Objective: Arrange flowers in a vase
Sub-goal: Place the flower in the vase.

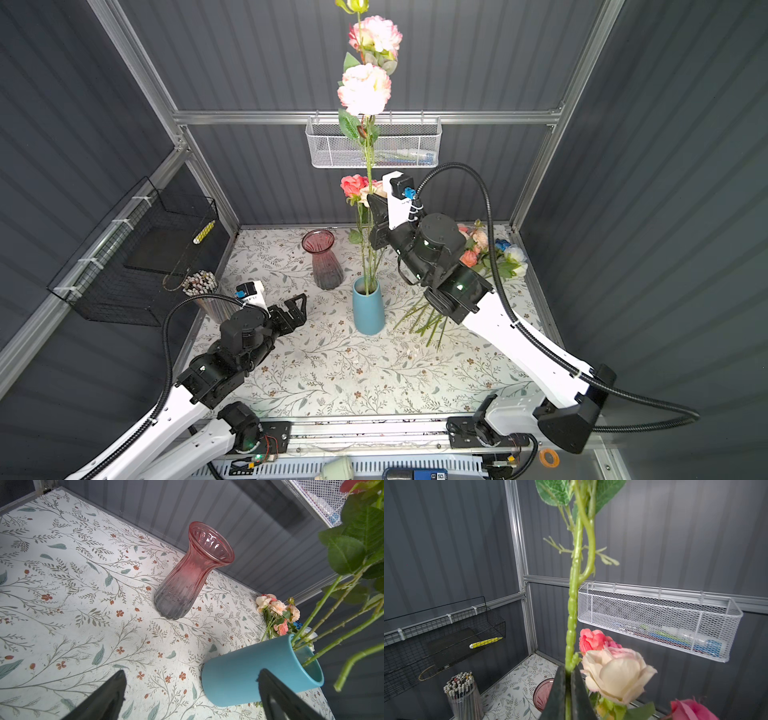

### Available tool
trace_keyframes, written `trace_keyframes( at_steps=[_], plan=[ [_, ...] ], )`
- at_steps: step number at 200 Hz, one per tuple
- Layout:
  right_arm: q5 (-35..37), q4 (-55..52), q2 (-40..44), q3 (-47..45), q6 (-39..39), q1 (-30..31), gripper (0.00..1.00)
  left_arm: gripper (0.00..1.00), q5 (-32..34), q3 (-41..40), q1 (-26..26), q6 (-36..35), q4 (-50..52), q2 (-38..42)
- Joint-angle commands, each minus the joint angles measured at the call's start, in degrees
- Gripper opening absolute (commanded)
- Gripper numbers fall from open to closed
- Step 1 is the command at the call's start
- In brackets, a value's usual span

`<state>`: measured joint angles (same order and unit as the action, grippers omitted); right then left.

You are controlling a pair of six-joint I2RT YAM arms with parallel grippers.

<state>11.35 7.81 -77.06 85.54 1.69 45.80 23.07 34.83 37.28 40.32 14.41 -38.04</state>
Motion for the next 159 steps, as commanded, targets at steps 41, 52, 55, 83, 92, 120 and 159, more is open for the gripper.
trace_keyframes(
  at_steps=[41,52,55,83,92,120,159],
  plan=[
    [3.16,5.37,-4.18,1.15,3.77,0.08,0.07,0.99,-1.10,-1.27,-0.28,-0.59,0.18,-0.19],
    [2.51,5.93,-3.92,-0.72,2.28,0.08,0.07,0.99,-0.93,-1.42,-0.28,-0.57,0.13,-0.27],
    [2.46,6.02,-3.83,-1.03,2.00,0.08,0.07,0.99,-0.92,-1.43,-0.34,-0.51,0.09,-0.32],
    [1.70,7.57,-2.13,-6.96,-2.49,0.16,0.07,0.99,-1.18,-1.78,-0.32,-0.59,-0.77,-1.05],
    [1.56,8.08,-1.56,-8.74,-3.70,0.30,0.07,0.99,-1.25,-1.79,-0.28,-0.76,-0.96,-1.48],
    [2.54,9.65,-0.29,-14.20,-4.08,1.57,0.08,0.99,-1.65,-1.82,-0.30,-0.84,-1.63,-2.60],
    [2.12,10.38,1.29,-19.71,-7.01,1.58,0.10,1.00,-2.03,-2.08,-0.28,-0.52,-2.63,-3.56]
  ],
)
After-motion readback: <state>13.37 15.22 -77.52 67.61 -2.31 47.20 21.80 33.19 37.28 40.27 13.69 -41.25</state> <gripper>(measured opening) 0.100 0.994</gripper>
